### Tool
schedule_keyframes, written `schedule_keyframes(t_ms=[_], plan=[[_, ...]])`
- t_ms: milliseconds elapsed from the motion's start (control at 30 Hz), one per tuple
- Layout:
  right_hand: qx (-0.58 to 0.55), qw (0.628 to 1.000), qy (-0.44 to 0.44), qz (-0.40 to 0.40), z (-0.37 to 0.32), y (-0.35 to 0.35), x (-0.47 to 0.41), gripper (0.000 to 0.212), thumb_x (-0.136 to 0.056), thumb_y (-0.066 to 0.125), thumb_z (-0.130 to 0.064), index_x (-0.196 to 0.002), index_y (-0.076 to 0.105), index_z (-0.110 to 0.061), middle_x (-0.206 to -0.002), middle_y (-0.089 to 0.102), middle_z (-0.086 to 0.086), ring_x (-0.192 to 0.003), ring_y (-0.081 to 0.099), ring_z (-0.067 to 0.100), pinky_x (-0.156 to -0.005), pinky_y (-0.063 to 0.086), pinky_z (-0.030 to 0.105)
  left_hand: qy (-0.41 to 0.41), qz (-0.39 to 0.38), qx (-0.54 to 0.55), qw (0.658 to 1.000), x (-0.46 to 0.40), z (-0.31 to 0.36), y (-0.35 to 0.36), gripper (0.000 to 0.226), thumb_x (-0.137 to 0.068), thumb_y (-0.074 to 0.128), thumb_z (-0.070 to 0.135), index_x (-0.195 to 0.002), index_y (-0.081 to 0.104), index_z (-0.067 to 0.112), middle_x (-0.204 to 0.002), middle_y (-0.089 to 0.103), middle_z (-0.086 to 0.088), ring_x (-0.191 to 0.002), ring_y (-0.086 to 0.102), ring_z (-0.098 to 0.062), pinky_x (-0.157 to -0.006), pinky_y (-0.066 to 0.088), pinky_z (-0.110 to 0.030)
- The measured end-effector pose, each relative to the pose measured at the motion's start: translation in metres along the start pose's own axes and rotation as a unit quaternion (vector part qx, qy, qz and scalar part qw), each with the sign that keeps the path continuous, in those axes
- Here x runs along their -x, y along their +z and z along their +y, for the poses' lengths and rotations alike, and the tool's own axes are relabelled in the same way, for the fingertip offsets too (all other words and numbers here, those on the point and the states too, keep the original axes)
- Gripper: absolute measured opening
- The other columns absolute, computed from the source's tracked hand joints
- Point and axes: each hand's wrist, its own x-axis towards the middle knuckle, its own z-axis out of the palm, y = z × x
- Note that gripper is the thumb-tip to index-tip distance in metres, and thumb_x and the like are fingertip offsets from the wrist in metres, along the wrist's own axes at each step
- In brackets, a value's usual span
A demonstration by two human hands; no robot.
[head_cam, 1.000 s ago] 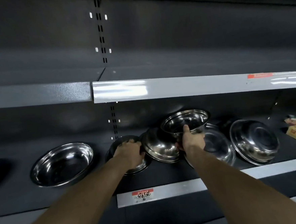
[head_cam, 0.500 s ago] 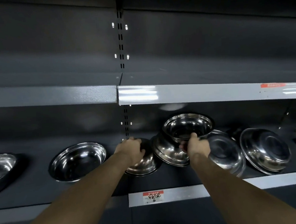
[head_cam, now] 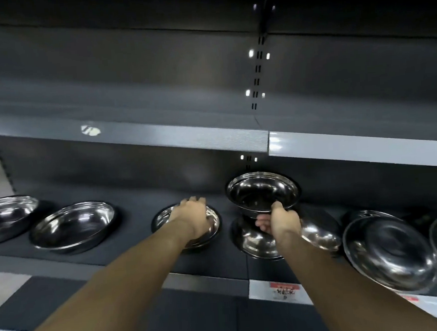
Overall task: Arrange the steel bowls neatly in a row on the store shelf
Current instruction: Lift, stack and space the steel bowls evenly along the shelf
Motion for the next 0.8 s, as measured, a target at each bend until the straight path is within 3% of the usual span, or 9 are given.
schedule_keyframes(t_ms=[100, 233, 367, 533, 800], plan=[[-0.001, 0.999, 0.015, -0.036, 0.007, 0.033, 0.013, 0.04, -0.102, 0.042, -0.022, -0.111, 0.058, 0.014, -0.065, 0.068, 0.016, -0.042, 0.064, 0.02, -0.036, 0.046, 0.022, -0.03, 0.003, -0.005, 1.0, 0.009, -0.032, -0.006, 0.055, -0.096, 0.048, 0.044, -0.142, 0.042, 0.014, -0.143, 0.047, -0.008, -0.132, 0.044, -0.029, -0.108, 0.038, -0.041], [0.016, 0.996, 0.033, -0.083, 0.017, 0.067, 0.029, 0.039, -0.101, 0.044, -0.019, -0.111, 0.06, 0.015, -0.057, 0.07, 0.012, -0.041, 0.066, 0.018, -0.036, 0.048, 0.021, -0.058, 0.01, -0.004, 0.998, 0.021, -0.068, -0.012, 0.054, -0.095, 0.049, 0.044, -0.142, 0.044, 0.017, -0.141, 0.049, -0.007, -0.131, 0.044, -0.028, -0.108, 0.038, -0.041], [0.028, 0.992, 0.052, -0.114, 0.03, 0.096, 0.041, 0.037, -0.103, 0.044, -0.018, -0.113, 0.059, 0.013, -0.071, 0.071, 0.017, -0.051, 0.068, 0.021, -0.045, 0.051, 0.025, -0.076, 0.006, -0.007, 0.997, 0.03, -0.098, -0.013, 0.056, -0.096, 0.047, 0.044, -0.143, 0.043, 0.014, -0.142, 0.048, -0.009, -0.132, 0.043, -0.03, -0.109, 0.037, -0.042], [0.04, 0.989, 0.052, -0.132, 0.045, 0.119, 0.054, 0.028, -0.105, 0.041, -0.017, -0.104, 0.056, 0.007, -0.072, 0.07, 0.017, -0.047, 0.068, 0.018, -0.044, 0.051, 0.023, -0.09, 0.001, -0.008, 0.996, 0.036, -0.125, -0.015, 0.061, -0.097, 0.047, 0.046, -0.146, 0.039, 0.01, -0.147, 0.044, -0.011, -0.137, 0.04, -0.031, -0.112, 0.036, -0.043], [0.056, 0.989, 0.048, -0.129, 0.068, 0.132, 0.064, 0.036, -0.107, 0.042, -0.019, -0.085, 0.057, 0.005, -0.072, 0.069, 0.02, -0.058, 0.068, 0.026, -0.052, 0.052, 0.029, -0.089, -0.004, -0.006, 0.996, 0.037, -0.143, -0.011, 0.058, -0.097, 0.047, 0.04, -0.146, 0.039, 0.009, -0.147, 0.044, -0.012, -0.137, 0.04, -0.031, -0.112, 0.036, -0.042]])
